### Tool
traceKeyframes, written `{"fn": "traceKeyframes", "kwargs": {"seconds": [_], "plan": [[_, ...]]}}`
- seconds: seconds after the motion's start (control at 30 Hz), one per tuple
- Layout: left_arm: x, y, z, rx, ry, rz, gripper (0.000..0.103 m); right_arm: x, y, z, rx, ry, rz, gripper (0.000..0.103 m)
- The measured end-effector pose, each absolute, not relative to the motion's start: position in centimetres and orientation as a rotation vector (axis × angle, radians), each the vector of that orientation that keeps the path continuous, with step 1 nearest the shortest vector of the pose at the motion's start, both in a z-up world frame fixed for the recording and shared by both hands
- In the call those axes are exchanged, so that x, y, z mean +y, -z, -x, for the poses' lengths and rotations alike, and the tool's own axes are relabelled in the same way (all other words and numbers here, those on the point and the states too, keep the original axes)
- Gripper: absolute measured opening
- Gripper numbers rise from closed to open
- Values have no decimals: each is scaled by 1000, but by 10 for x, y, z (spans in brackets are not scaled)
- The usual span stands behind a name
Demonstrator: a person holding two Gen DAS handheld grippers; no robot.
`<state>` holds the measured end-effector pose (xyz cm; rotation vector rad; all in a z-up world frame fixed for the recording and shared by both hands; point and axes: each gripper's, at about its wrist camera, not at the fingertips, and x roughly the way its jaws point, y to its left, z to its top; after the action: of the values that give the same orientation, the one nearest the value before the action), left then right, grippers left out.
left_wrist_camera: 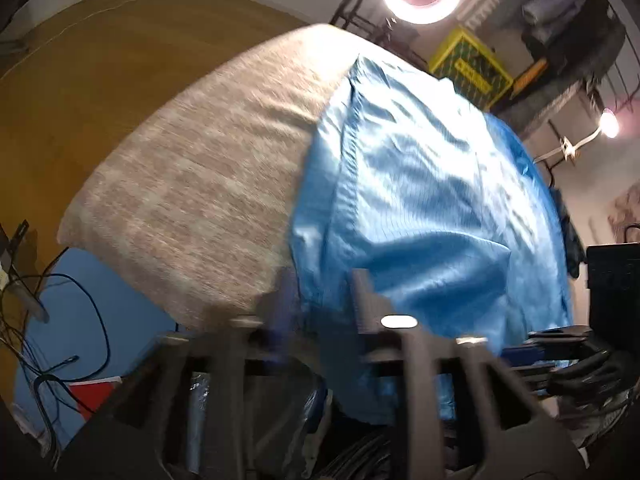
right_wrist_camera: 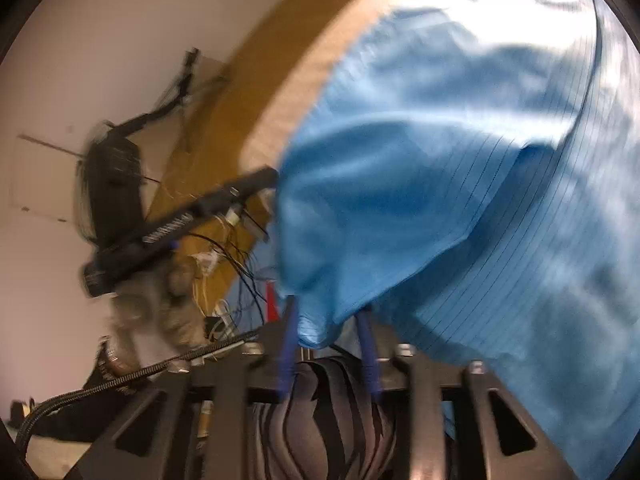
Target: Fold large clothes
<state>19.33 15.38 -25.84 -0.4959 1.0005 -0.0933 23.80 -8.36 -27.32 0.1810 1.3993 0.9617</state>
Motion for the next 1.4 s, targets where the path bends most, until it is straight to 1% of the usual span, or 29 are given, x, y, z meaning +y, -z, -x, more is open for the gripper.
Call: {"fn": "traceKeyframes", "kwargs": {"seconds": [0.03, 0.07, 0.2, 0.27, 0.33, 0.37, 0.43, 0.47, 0.57, 0.7, 0.9, 0.97, 1.03, 1.07, 1.1, 1.17, 1.27, 1.33, 1.37, 1.4], "plan": [[158, 260, -195, 991, 98, 522, 60, -88, 267, -240, 1384, -975, -189, 36], [159, 260, -198, 993, 100, 542, 61, -92, 260, -244, 1367, -990, -208, 38], [157, 271, -214, 1016, 134, 585, 61, -105, 236, -263, 1306, -1013, -276, 42], [152, 278, -224, 1038, 158, 591, 61, -114, 228, -263, 1315, -1041, -298, 45], [146, 283, -231, 1053, 170, 589, 61, -126, 223, -259, 1327, -1049, -266, 45], [143, 286, -234, 1058, 171, 578, 59, -131, 218, -257, 1312, -1027, -222, 45], [137, 286, -236, 1049, 170, 542, 31, -136, 214, -260, 1291, -981, -180, 45], [135, 287, -239, 1062, 187, 537, 7, -143, 209, -263, 1286, -965, -182, 45], [145, 284, -236, 1034, 198, 581, 3, -153, 203, -288, 1246, -898, -198, 45], [166, 280, -228, 1000, 190, 649, 2, -133, 206, -336, 1193, -838, -164, 45], [180, 283, -225, 989, 172, 681, 2, -68, 235, -391, 1216, -823, -92, 45], [186, 281, -226, 975, 151, 701, 2, -48, 250, -402, 1245, -809, -64, 43], [191, 281, -227, 967, 172, 734, 4, -36, 261, -410, 1259, -793, -33, 42], [191, 283, -229, 971, 191, 743, 15, -31, 265, -414, 1258, -786, -22, 42], [191, 284, -231, 976, 200, 744, 44, -27, 271, -419, 1261, -774, -20, 42], [188, 287, -236, 984, 196, 741, 75, -21, 278, -429, 1259, -766, -46, 41], [177, 295, -246, 984, 227, 744, 75, -12, 281, -443, 1231, -770, -109, 41], [169, 294, -251, 966, 250, 732, 65, -8, 282, -449, 1240, -777, -145, 41], [165, 295, -254, 978, 273, 736, 44, -7, 280, -451, 1246, -780, -154, 41], [163, 298, -257, 993, 291, 743, 21, -7, 278, -452, 1249, -780, -150, 41]]}}
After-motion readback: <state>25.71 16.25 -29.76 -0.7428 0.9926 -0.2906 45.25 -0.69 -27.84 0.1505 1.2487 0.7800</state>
